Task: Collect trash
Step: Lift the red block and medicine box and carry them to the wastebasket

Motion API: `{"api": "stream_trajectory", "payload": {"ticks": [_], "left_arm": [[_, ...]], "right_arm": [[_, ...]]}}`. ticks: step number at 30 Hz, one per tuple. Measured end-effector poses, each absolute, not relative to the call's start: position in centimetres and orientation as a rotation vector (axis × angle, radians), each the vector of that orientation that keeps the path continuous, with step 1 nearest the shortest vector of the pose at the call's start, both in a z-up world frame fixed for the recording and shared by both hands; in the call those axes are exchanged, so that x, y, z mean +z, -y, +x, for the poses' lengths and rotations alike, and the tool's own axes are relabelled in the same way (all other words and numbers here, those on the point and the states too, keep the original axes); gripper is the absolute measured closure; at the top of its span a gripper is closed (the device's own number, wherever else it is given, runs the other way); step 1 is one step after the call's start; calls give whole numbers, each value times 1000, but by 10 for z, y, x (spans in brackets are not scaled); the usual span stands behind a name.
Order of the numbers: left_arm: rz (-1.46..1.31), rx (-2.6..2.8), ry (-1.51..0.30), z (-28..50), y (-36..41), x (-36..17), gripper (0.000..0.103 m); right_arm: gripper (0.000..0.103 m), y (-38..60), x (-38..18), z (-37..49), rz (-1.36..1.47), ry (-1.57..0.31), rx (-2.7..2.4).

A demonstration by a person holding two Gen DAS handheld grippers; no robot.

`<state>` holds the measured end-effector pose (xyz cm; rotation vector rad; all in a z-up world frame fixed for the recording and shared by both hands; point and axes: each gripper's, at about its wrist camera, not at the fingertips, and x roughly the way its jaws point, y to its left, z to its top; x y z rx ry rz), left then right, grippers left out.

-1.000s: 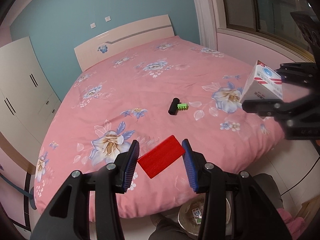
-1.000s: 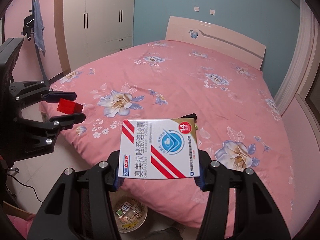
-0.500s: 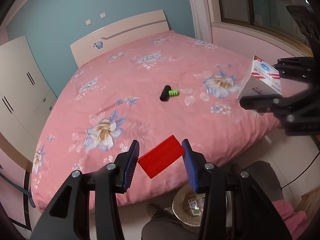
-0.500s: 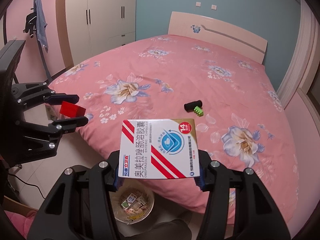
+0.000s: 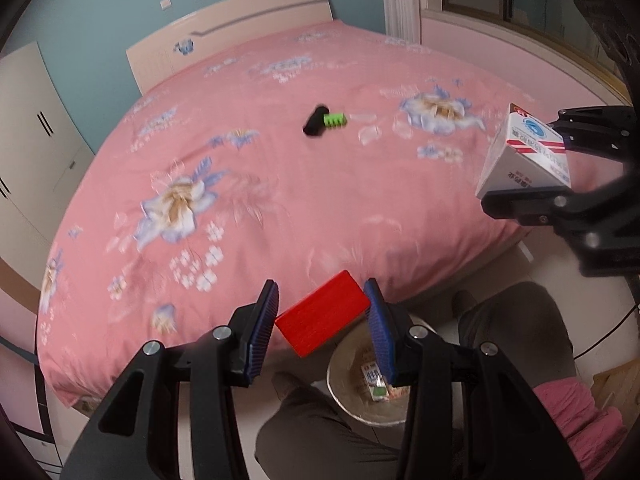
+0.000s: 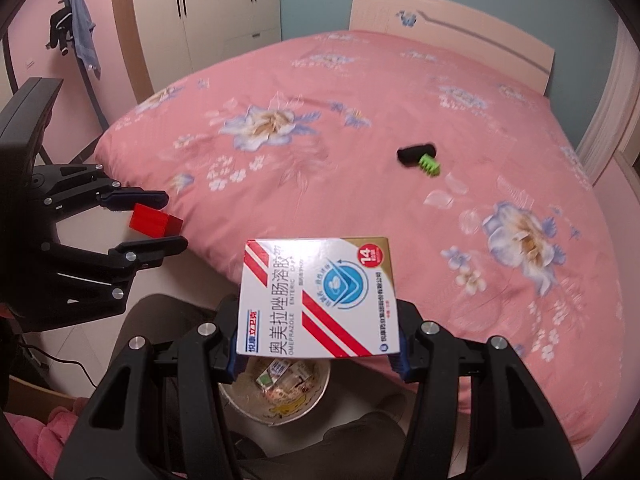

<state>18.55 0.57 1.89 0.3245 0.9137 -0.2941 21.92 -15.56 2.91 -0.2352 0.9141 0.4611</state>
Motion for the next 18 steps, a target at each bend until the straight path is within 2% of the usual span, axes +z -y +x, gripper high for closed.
{"api": "stream_trajectory", "payload": {"ticks": [18], "left_arm": [[291, -326, -1123, 184, -6, -87, 57]], "right_arm": [[48, 134, -82, 208, -252, -1129, 521]]}}
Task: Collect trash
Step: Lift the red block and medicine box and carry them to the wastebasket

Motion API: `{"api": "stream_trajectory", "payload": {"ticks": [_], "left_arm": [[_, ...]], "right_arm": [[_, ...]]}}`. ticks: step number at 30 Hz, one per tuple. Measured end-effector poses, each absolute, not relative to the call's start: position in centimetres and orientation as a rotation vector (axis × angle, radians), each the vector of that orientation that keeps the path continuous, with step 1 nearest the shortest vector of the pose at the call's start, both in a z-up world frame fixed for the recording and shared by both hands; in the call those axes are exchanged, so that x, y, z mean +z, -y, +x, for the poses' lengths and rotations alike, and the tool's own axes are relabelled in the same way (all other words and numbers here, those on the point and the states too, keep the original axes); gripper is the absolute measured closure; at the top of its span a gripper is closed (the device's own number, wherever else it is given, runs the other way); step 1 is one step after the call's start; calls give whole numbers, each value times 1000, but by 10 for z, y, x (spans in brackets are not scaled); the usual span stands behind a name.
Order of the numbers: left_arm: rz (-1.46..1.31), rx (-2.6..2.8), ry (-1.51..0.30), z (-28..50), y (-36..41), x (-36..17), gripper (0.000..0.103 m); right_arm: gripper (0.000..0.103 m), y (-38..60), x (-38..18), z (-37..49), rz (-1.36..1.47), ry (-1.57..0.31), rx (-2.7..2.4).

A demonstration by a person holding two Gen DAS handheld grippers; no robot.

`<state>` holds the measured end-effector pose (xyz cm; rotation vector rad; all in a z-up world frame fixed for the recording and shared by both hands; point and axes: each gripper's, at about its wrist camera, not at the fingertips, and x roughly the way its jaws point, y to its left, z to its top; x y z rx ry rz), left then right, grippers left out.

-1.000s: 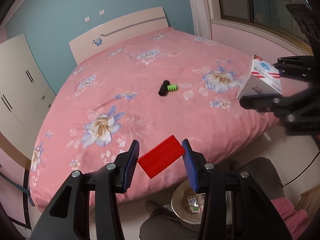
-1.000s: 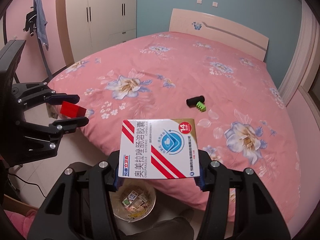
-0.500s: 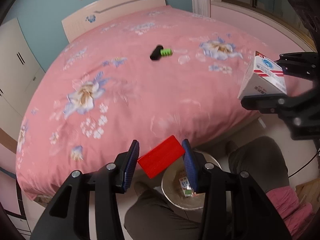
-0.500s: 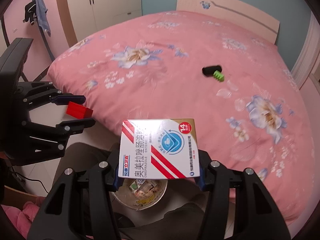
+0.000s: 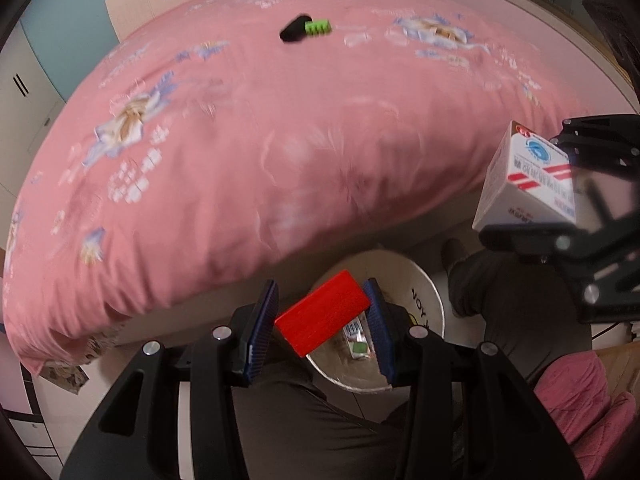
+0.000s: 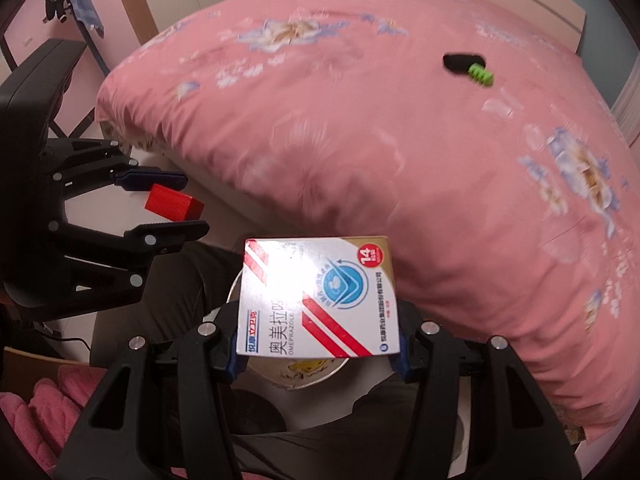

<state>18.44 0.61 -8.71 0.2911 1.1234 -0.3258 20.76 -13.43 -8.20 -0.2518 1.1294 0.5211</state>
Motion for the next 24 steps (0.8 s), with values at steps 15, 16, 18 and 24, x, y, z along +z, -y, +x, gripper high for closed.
{"api": "stream_trajectory", "payload": {"ticks": [15, 16, 18, 24], "left_arm": [[226, -348, -1295, 187, -7, -171, 57], [220, -348, -1304, 188, -7, -176, 57], [207, -349, -1332, 191, -8, -190, 57], [170, -347, -1414, 200, -9, -229, 57]], "right_arm": [[48, 122, -171, 209, -240, -1314, 558], [48, 121, -178, 210, -241, -1329, 560], [48, 120, -190, 211, -241, -1355, 562], [48, 115, -226, 209, -221, -1430, 561]]}}
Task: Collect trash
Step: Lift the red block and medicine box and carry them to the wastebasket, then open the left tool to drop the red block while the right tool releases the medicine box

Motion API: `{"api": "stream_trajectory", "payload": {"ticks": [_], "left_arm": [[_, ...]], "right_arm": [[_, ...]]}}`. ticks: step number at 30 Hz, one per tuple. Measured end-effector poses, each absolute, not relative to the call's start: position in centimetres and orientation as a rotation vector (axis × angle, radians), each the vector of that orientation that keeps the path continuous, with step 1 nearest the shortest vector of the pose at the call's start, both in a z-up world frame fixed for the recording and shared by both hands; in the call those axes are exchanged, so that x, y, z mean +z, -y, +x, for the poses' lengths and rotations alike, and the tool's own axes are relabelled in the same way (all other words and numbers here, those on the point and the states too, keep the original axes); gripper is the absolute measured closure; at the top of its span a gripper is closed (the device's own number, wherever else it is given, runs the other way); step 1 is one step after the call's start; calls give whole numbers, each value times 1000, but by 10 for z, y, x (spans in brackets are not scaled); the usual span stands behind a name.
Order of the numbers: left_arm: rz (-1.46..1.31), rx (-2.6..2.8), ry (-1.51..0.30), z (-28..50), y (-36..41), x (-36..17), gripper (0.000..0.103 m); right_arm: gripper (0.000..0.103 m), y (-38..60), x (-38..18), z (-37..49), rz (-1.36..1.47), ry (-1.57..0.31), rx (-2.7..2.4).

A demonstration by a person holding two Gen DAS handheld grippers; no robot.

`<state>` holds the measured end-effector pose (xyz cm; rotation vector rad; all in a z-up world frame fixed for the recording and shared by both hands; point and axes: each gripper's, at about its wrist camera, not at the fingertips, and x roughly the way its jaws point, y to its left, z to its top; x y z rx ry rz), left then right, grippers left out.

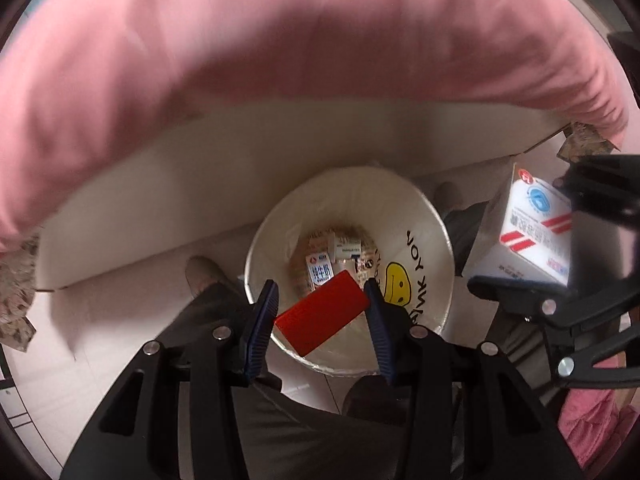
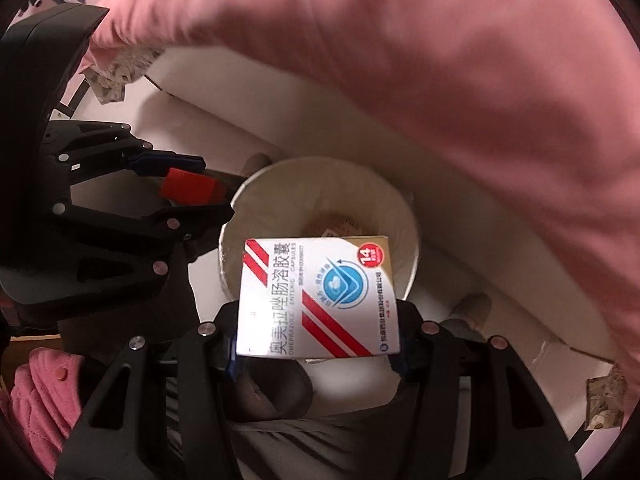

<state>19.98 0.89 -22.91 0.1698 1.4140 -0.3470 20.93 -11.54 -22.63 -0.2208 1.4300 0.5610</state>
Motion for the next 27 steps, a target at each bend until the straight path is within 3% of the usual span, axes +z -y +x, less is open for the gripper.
{"api": "stream_trajectory", "payload": {"ticks": [27], "left_arm": [[-105, -264, -1736, 240, -16, -377, 56]], "right_arm": [[48, 107, -382, 233, -113, -1814, 533]]}}
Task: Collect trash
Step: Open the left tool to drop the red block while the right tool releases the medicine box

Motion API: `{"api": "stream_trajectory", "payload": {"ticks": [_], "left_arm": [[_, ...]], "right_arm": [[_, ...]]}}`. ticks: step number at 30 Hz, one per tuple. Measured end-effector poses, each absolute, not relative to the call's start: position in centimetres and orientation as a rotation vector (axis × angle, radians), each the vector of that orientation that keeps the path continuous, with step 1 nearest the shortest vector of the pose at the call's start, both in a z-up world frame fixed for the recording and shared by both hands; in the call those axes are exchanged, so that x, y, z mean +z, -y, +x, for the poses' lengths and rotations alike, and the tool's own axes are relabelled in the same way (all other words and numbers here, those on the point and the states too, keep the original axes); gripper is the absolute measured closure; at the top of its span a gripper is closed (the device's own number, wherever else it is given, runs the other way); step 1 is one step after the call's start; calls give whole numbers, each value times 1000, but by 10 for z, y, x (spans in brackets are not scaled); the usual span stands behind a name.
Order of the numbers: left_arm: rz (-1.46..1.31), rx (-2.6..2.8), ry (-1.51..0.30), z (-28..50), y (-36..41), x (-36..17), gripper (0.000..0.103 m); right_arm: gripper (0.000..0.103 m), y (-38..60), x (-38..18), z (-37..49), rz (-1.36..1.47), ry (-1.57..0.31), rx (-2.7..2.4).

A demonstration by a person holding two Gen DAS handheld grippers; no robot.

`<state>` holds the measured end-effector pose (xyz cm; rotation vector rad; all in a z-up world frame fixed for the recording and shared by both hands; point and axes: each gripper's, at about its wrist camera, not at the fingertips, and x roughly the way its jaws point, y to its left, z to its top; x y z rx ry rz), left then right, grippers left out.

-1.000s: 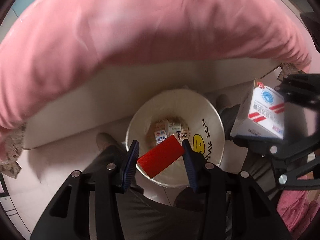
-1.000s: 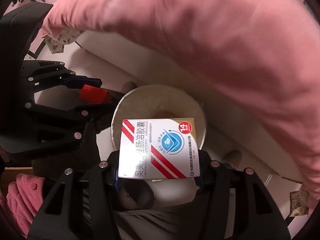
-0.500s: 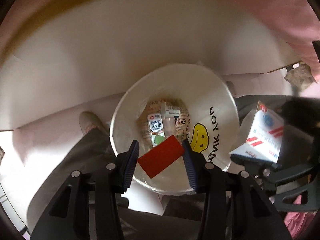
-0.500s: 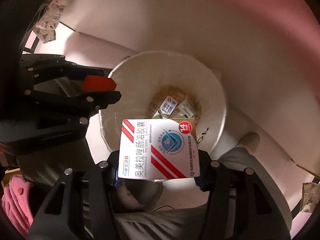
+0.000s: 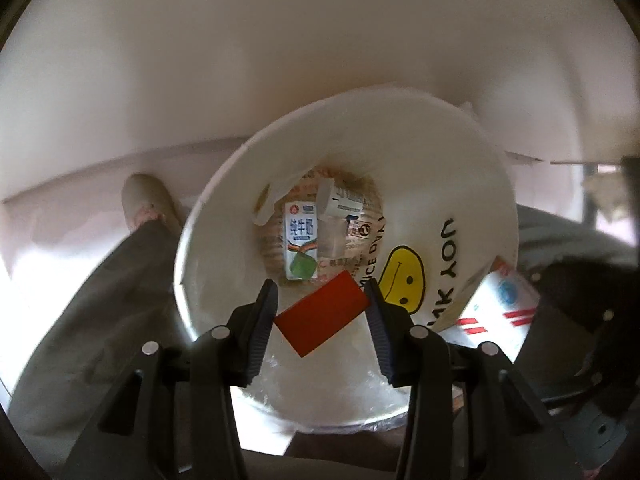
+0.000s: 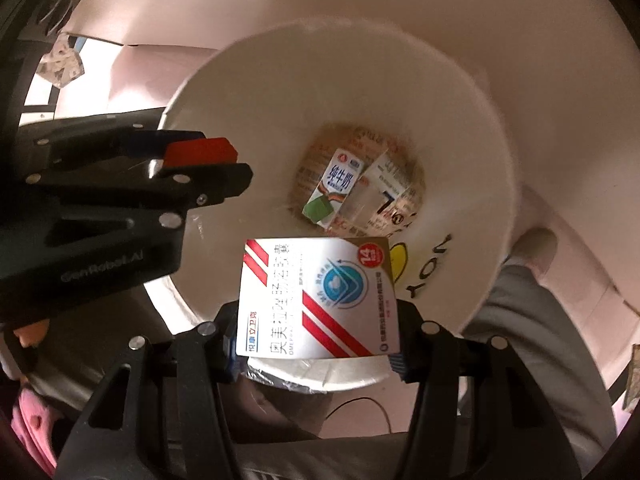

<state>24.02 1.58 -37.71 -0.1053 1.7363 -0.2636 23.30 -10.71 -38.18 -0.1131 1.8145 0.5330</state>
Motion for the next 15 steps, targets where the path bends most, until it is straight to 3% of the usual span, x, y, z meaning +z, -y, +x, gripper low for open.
{"api": "stream_trajectory", "payload": {"ticks": [8, 13, 15], "left_arm": [[-129, -237, -1796, 243, -16, -401, 55], [-116, -213, -1810, 246, -16, -408, 37], [-116, -206, -1814, 246, -17, -407, 35]], "right_arm": [[48, 110, -415, 239, -84, -1872, 496], [46, 110, -427, 242, -89, -1887, 473], [43, 110, -431, 243, -95, -1888, 470]]}}
